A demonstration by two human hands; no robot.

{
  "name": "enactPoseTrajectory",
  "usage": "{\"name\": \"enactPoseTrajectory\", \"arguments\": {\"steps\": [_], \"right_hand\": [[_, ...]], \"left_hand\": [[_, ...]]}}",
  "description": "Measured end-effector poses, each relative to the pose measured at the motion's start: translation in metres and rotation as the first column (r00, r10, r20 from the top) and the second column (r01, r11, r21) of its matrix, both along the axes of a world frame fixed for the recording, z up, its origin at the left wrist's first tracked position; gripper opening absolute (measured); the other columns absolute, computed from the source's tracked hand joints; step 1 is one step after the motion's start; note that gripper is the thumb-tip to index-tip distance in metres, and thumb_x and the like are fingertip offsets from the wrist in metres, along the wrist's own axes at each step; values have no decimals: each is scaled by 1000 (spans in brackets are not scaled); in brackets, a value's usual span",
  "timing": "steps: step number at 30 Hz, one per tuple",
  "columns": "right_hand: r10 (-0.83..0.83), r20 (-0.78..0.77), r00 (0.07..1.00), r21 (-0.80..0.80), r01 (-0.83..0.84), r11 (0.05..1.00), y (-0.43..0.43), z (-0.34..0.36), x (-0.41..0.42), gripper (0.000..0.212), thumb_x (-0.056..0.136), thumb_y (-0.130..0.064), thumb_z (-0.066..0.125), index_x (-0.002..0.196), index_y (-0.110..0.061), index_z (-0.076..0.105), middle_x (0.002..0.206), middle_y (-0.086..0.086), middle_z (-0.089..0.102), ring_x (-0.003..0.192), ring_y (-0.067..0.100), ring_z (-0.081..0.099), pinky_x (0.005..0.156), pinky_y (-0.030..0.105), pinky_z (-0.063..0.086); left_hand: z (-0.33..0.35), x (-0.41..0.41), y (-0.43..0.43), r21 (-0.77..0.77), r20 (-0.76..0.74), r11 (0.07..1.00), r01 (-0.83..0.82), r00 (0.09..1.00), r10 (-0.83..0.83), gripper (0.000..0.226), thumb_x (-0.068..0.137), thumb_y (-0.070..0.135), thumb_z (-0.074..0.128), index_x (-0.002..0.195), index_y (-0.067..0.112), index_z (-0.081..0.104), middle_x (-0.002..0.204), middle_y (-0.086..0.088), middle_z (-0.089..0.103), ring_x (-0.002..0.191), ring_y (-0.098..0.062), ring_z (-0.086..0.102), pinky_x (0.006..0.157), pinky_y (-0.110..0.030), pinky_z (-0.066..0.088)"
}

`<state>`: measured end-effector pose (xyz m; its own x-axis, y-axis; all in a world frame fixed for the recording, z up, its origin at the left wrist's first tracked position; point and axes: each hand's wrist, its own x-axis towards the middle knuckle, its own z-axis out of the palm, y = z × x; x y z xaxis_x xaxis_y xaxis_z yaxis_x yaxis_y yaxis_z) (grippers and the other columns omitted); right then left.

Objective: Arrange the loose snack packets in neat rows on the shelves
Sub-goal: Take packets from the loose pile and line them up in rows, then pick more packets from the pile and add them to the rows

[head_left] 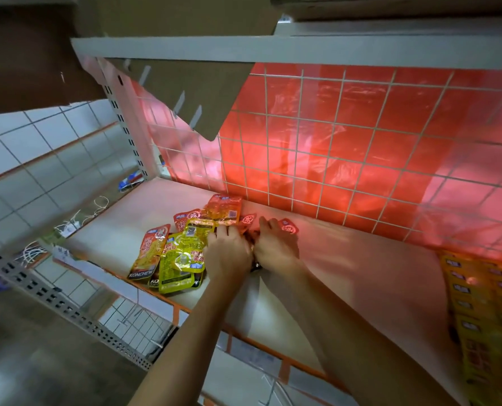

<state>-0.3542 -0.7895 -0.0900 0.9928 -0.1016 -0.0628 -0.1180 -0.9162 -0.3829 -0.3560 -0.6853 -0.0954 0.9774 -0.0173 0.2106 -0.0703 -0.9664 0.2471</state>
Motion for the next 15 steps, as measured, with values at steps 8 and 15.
{"name": "enactPoseTrajectory", "arguments": {"steps": [8, 15], "right_hand": [[-343, 92, 935, -114, 352, 929, -35, -13, -32, 60, 87, -53, 54, 129, -10, 49, 134, 12, 40, 110, 34, 44, 87, 43, 41], [-452, 110, 885, 96, 443, 891, -66, -14, -62, 58, 88, -12, 56, 137, -2, 27, 127, 21, 35, 106, 41, 53, 90, 40, 47]], "left_hand": [[16, -9, -19, -484, 58, 870, 90, 996, -71, 23, 97, 15, 41, 91, 2, 59, 95, -22, 65, 88, -40, 61, 71, -40, 42], [20, -26, -53, -649, -24, 754, 105, 987, -159, 25, 97, 15, 41, 92, 1, 61, 90, -21, 67, 81, -36, 60, 65, -35, 43]]}}
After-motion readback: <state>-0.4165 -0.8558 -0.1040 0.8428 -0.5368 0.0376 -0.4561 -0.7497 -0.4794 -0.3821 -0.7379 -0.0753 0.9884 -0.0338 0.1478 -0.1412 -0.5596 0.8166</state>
